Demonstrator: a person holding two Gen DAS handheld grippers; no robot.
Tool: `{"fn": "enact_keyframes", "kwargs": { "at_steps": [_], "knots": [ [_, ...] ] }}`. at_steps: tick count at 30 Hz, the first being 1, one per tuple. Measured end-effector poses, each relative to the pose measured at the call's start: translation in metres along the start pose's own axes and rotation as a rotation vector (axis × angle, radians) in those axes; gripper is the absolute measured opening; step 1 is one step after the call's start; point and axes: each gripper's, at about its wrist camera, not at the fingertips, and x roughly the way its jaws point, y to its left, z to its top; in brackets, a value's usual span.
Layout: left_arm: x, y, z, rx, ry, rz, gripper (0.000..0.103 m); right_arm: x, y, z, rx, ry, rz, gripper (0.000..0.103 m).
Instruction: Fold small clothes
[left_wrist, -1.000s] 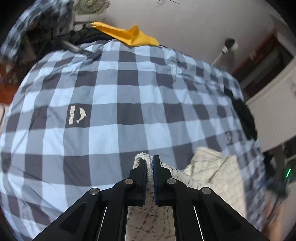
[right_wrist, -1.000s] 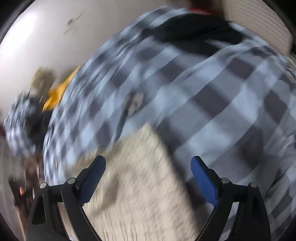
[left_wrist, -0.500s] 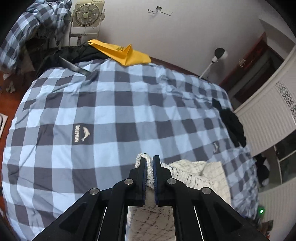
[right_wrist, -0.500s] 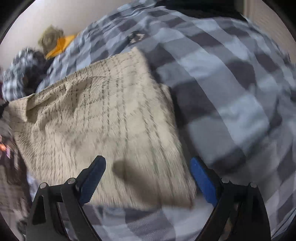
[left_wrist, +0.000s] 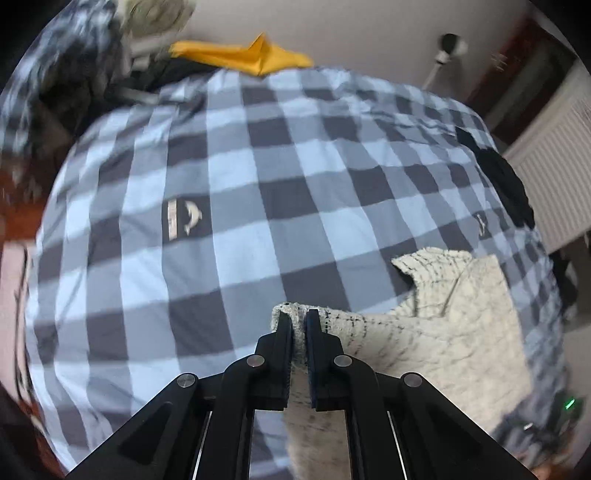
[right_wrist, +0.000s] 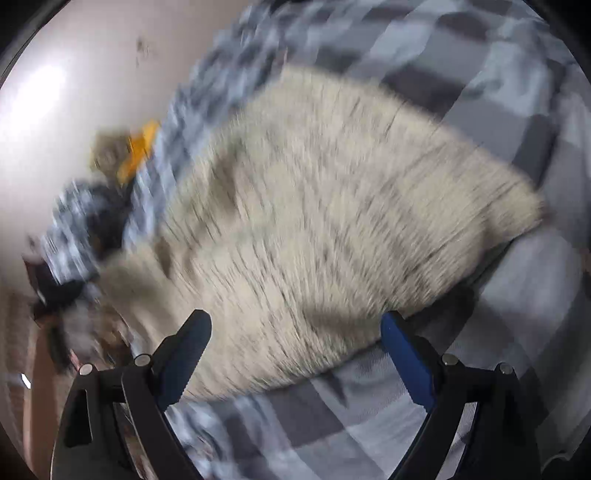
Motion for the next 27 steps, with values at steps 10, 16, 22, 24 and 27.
{"fn": "enact_keyframes", "kwargs": {
  "at_steps": [10,16,22,24,27],
  "knots": [
    [0.002,-0.012,0.005,0.123,-0.177,0.029,0.103,0.003,0.001,0.003,0.01,-0.008,0.031,0.091],
    [-0.02,0.007,0.016,-0.063,-0.237,-0.117,0.103,0.016,0.005,0.016,0.026,-0.005,0.055,0.091],
    [-0.047,0.019,-0.046,-0.206,-0.223,-0.293,0.103,-0.038,-0.008,0.028,0.002,-0.146,0.022,0.091],
    [-0.051,0.019,-0.082,-0.266,-0.198,-0.33,0.103,-0.059,-0.01,0.03,-0.046,-0.197,-0.017,0.091],
    [-0.061,0.005,-0.141,-0.22,-0.164,-0.33,0.103,-0.08,-0.016,0.039,-0.159,-0.203,-0.087,0.091]
  ]
}}
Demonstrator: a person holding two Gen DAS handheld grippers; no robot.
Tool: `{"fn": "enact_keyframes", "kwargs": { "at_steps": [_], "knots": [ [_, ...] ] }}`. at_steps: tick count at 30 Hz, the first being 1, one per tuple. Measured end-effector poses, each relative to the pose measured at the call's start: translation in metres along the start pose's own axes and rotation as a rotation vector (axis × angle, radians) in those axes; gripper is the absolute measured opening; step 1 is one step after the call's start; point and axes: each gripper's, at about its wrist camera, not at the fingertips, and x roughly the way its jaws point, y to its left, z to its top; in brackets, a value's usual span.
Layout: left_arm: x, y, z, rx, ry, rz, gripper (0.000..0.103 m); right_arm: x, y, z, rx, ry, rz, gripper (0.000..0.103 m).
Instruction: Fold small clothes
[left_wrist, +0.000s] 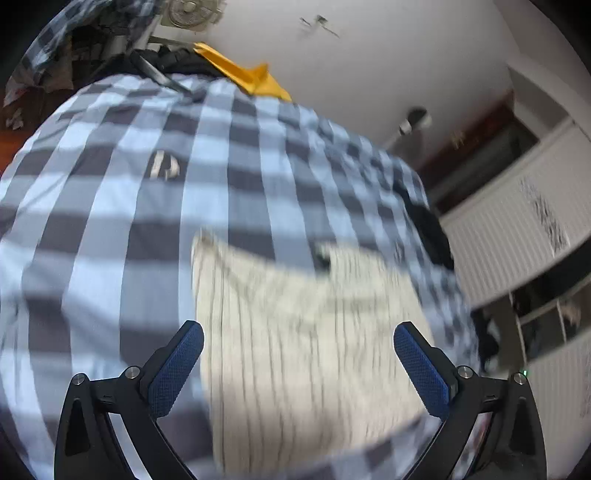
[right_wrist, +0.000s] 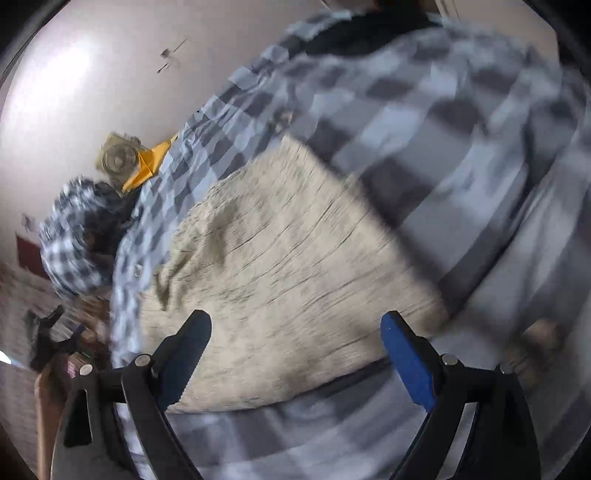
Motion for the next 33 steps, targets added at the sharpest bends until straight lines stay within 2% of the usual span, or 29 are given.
{"fn": "enact_keyframes", "kwargs": {
  "at_steps": [2,4,5,9,11,13,14,16,19,20,21,23,24,25,26,27,28,29,30,31,33],
  "knots": [
    [-0.005,-0.008,-0.034,0.063,0.053,0.064,0.103,-0.004,-0.008,0.003,-0.113,0.025,-0.004,0.091],
    [-0.005,-0.014,-0.071,0.144,0.12,0.224,0.103,-0.002,-0.017,0.002,-0.213,0.051,-0.026,0.091],
    [-0.003,-0.014,-0.084,0.17,0.156,0.25,0.103,0.001,-0.02,0.001,-0.245,0.064,-0.029,0.091],
    [0.009,-0.002,-0.131,0.251,0.242,0.224,0.103,0.018,-0.027,-0.004,-0.376,0.119,-0.009,0.091],
    [0.021,-0.001,-0.149,0.344,0.302,0.213,0.103,0.025,-0.031,-0.008,-0.42,0.151,-0.005,0.091],
    [0.033,-0.007,-0.164,0.473,0.345,0.249,0.103,0.037,-0.03,-0.017,-0.477,0.194,-0.001,0.091],
    [0.038,-0.011,-0.17,0.537,0.347,0.25,0.103,0.042,-0.029,-0.02,-0.506,0.204,-0.01,0.091],
    [0.04,-0.016,-0.176,0.581,0.326,0.216,0.102,0.05,-0.025,-0.028,-0.565,0.205,-0.014,0.091],
    [0.047,-0.018,-0.167,0.588,0.269,0.179,0.102,0.057,-0.025,-0.031,-0.589,0.187,0.006,0.09],
    [0.051,-0.016,-0.163,0.584,0.265,0.187,0.102,0.058,-0.025,-0.029,-0.588,0.18,0.016,0.085],
    [0.056,-0.013,-0.158,0.581,0.254,0.206,0.098,0.058,-0.025,-0.028,-0.583,0.172,0.031,0.083],
    [0.064,-0.004,-0.149,0.557,0.221,0.242,0.089,0.06,-0.026,-0.027,-0.577,0.172,0.045,0.068],
    [0.068,0.001,-0.143,0.523,0.209,0.262,0.085,0.061,-0.026,-0.027,-0.578,0.173,0.044,0.065],
    [0.071,0.006,-0.14,0.483,0.212,0.242,0.078,0.062,-0.025,-0.027,-0.577,0.174,0.048,0.06],
    [0.073,0.01,-0.136,0.445,0.222,0.189,0.07,0.062,-0.025,-0.027,-0.578,0.173,0.06,0.055],
    [0.073,0.011,-0.133,0.42,0.23,0.122,0.05,0.062,-0.024,-0.028,-0.579,0.172,0.07,0.05],
    [0.072,0.01,-0.132,0.414,0.227,0.076,0.038,0.062,-0.021,-0.028,-0.58,0.176,0.086,0.035],
    [0.07,0.008,-0.132,0.412,0.225,0.032,0.031,0.061,-0.02,-0.029,-0.582,0.176,0.094,0.023],
    [0.068,0.005,-0.133,0.41,0.228,-0.004,0.023,0.06,-0.017,-0.03,-0.591,0.17,0.087,0.022],
    [0.065,0.003,-0.133,0.399,0.228,-0.025,0.019,0.058,-0.013,-0.032,-0.608,0.165,0.078,0.02],
    [0.056,0.001,-0.13,0.343,0.218,-0.079,0.017,0.056,-0.01,-0.032,-0.613,0.166,0.079,0.014]
  ]
}}
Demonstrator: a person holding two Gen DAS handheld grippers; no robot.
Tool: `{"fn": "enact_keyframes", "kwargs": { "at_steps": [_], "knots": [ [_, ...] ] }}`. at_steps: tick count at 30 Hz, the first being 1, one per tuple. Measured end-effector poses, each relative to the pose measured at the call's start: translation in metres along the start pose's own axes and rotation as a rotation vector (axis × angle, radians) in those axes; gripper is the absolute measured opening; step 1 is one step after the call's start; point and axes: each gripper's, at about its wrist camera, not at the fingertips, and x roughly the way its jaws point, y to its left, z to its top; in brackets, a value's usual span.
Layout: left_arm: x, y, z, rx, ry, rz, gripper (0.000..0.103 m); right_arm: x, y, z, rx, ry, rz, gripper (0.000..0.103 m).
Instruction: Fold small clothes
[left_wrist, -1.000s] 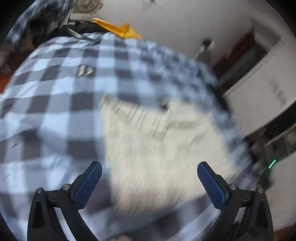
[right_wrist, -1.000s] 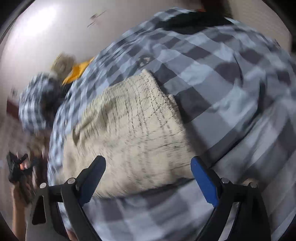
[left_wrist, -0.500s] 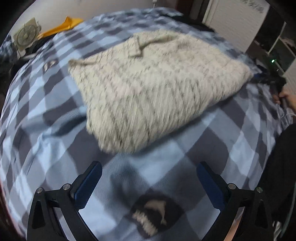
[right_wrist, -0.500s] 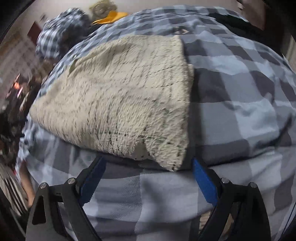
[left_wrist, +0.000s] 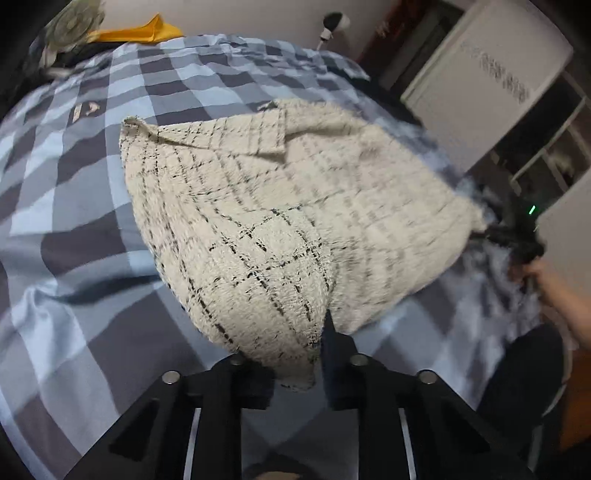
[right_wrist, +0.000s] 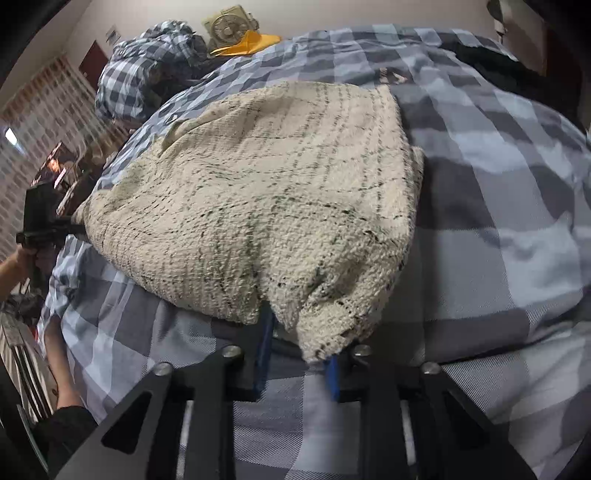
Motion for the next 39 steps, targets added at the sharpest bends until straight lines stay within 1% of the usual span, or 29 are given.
{"fn": "enact_keyframes", "kwargs": {
  "at_steps": [3,6,8,10,11,12,13,14,15,16,18,19,20,21,22,23,24,25,26,27,28,30,31,32,34,35,36,37,39],
  "knots": [
    [-0.02,0.0,-0.001,-0.064,-0.031,-0.076,0.014,-0.013,-0.002,0.002,0.041,-0.045,0.03,0.011],
    [-0.042,-0.004,-0.003,-0.127,-0.065,-0.15,0.013,-0.034,-0.002,0.003,0.105,-0.11,0.108,0.01],
    [-0.06,-0.013,-0.004,-0.128,-0.097,-0.183,0.013,-0.053,-0.001,0.001,0.146,-0.163,0.179,0.008],
    [-0.074,-0.022,-0.005,-0.105,-0.104,-0.202,0.013,-0.071,0.002,-0.003,0.17,-0.211,0.248,0.007],
    [-0.081,-0.026,-0.009,-0.092,-0.107,-0.217,0.013,-0.076,0.004,-0.006,0.168,-0.217,0.26,0.007],
    [-0.087,-0.027,-0.015,-0.094,-0.097,-0.244,0.013,-0.082,0.006,-0.013,0.163,-0.218,0.272,0.007],
    [-0.091,-0.028,-0.022,-0.088,-0.079,-0.25,0.013,-0.083,0.007,-0.017,0.172,-0.211,0.287,0.007],
    [-0.092,-0.028,-0.029,-0.082,-0.053,-0.251,0.013,-0.082,0.007,-0.025,0.188,-0.184,0.31,0.007],
    [-0.091,-0.025,-0.038,-0.086,-0.019,-0.249,0.013,-0.082,0.009,-0.032,0.179,-0.158,0.312,0.007],
    [-0.085,-0.022,-0.048,-0.091,0.03,-0.217,0.013,-0.081,0.011,-0.042,0.164,-0.129,0.305,0.006],
    [-0.064,-0.008,-0.068,-0.128,0.161,-0.082,0.014,-0.065,0.012,-0.059,0.174,-0.018,0.295,0.006],
    [-0.055,0.001,-0.076,-0.16,0.212,-0.02,0.014,-0.053,0.015,-0.066,0.167,0.059,0.231,0.006],
    [-0.049,0.013,-0.083,-0.196,0.269,0.072,0.014,-0.046,0.015,-0.069,0.169,0.111,0.174,0.007],
    [-0.051,0.02,-0.086,-0.222,0.27,0.113,0.016,-0.038,0.011,-0.07,0.194,0.176,0.121,0.008],
    [-0.058,0.027,-0.086,-0.246,0.247,0.124,0.027,-0.03,0.002,-0.069,0.256,0.265,0.057,0.015],
    [-0.067,0.03,-0.084,-0.261,0.214,0.116,0.04,-0.028,-0.006,-0.066,0.305,0.312,0.004,0.031],
    [-0.079,0.033,-0.079,-0.272,0.17,0.128,0.096,-0.032,-0.012,-0.061,0.345,0.321,-0.041,0.04],
    [-0.09,0.033,-0.071,-0.28,0.12,0.154,0.103,-0.045,-0.015,-0.05,0.365,0.278,-0.115,0.053],
    [-0.096,0.033,-0.061,-0.285,0.081,0.169,0.103,-0.053,-0.011,-0.04,0.35,0.245,-0.171,0.059],
    [-0.097,0.032,-0.046,-0.283,0.052,0.178,0.103,-0.06,-0.003,-0.027,0.32,0.21,-0.22,0.062],
    [-0.096,0.028,-0.031,-0.275,0.033,0.182,0.103,-0.065,0.012,-0.007,0.278,0.165,-0.25,0.067],
    [-0.084,0.018,-0.002,-0.244,0.024,0.203,0.103,-0.063,0.04,0.02,0.229,0.114,-0.232,0.077],
    [-0.074,0.012,0.011,-0.234,0.031,0.218,0.103,-0.056,0.057,0.037,0.205,0.097,-0.202,0.085],
    [-0.056,0.006,0.029,-0.226,0.045,0.228,0.103,-0.045,0.074,0.053,0.184,0.09,-0.164,0.089],
    [-0.037,0.007,0.042,-0.224,0.06,0.225,0.103,-0.013,0.104,0.081,0.133,0.107,-0.086,0.089],
    [-0.025,0.003,0.049,-0.227,0.067,0.228,0.103,0.0,0.11,0.089,0.117,0.114,-0.072,0.089],
    [-0.008,0.0,0.056,-0.23,0.084,0.22,0.103,0.016,0.114,0.1,0.106,0.12,-0.081,0.089],
    [0.005,-0.003,0.058,-0.231,0.107,0.213,0.103,0.039,0.118,0.115,0.1,0.128,-0.129,0.089],
    [0.034,-0.008,0.064,-0.206,0.177,0.193,0.103,0.069,0.126,0.13,0.068,0.161,-0.198,0.089]
  ]
}}
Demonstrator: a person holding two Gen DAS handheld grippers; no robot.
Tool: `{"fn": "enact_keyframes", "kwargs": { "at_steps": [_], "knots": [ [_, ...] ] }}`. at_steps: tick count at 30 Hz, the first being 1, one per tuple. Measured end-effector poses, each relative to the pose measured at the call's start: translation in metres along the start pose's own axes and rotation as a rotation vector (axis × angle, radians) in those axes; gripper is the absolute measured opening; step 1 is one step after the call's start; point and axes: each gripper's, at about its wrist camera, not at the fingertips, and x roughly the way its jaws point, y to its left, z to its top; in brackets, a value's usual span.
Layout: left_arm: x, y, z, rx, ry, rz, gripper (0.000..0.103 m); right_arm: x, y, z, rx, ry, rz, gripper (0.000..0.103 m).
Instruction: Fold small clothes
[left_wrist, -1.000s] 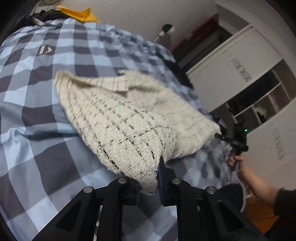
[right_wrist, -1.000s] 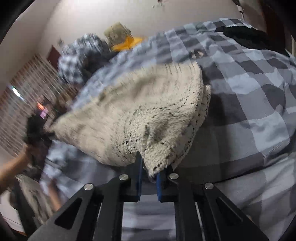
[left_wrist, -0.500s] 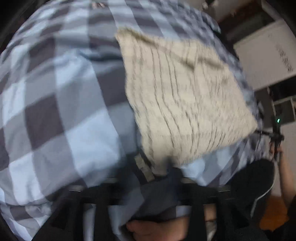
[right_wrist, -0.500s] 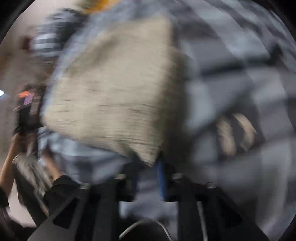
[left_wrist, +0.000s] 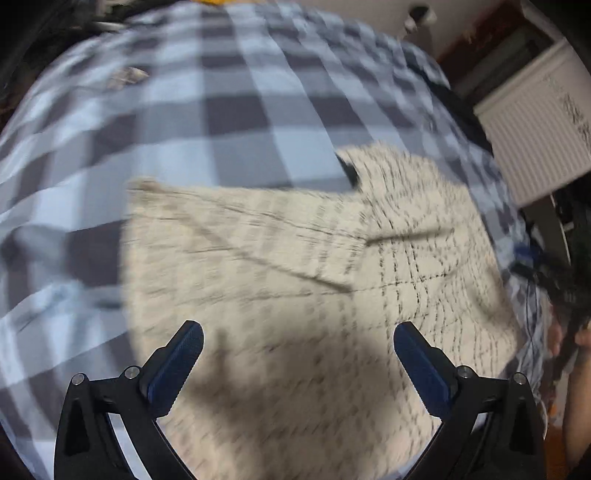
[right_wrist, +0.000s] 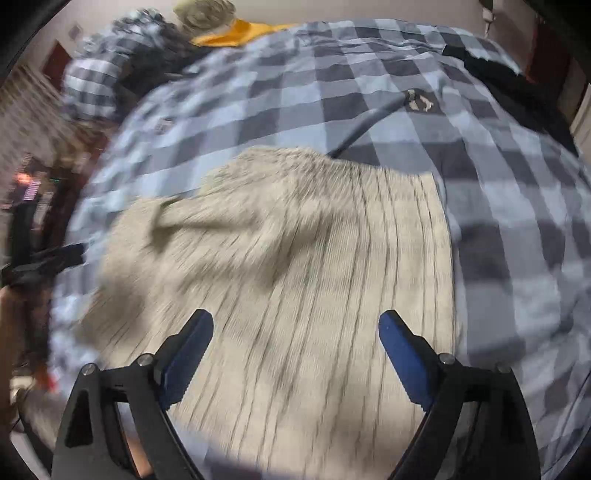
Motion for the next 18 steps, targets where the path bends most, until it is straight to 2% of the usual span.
{"fn": "enact_keyframes", "kwargs": {
  "at_steps": [4,5,7,10,12,14,15,16,18],
  "knots": [
    [0.048,-0.015,0.001,0.08,0.179,0.068,0.103,0.047,0.018,0.048,-0.085,0.027,-0.054,0.089],
    [0.055,-0.02,-0.001,0.12,0.194,0.099,0.103,0.052,0.018,0.054,-0.095,0.034,-0.068,0.089],
    [0.064,-0.031,-0.004,0.211,0.192,0.154,0.103,0.069,0.017,0.065,-0.105,0.042,-0.075,0.089],
    [0.064,-0.031,0.011,0.211,0.094,0.205,0.103,0.084,0.018,0.058,-0.13,0.082,-0.078,0.089],
    [0.057,-0.02,0.034,0.139,0.015,0.215,0.103,0.088,0.014,0.056,-0.113,0.074,-0.082,0.075],
    [0.049,-0.009,0.055,0.06,-0.064,0.215,0.103,0.078,-0.001,0.055,-0.056,0.034,-0.079,0.037],
    [0.043,-0.002,0.067,0.014,-0.124,0.206,0.103,0.071,-0.009,0.054,-0.024,0.008,-0.053,0.027],
    [0.036,0.005,0.076,-0.034,-0.184,0.216,0.103,0.058,-0.024,0.054,0.028,-0.035,0.04,0.006],
    [0.022,0.021,0.089,-0.151,-0.315,0.245,0.103,0.041,-0.039,0.053,0.077,-0.093,0.068,0.004]
  ]
}}
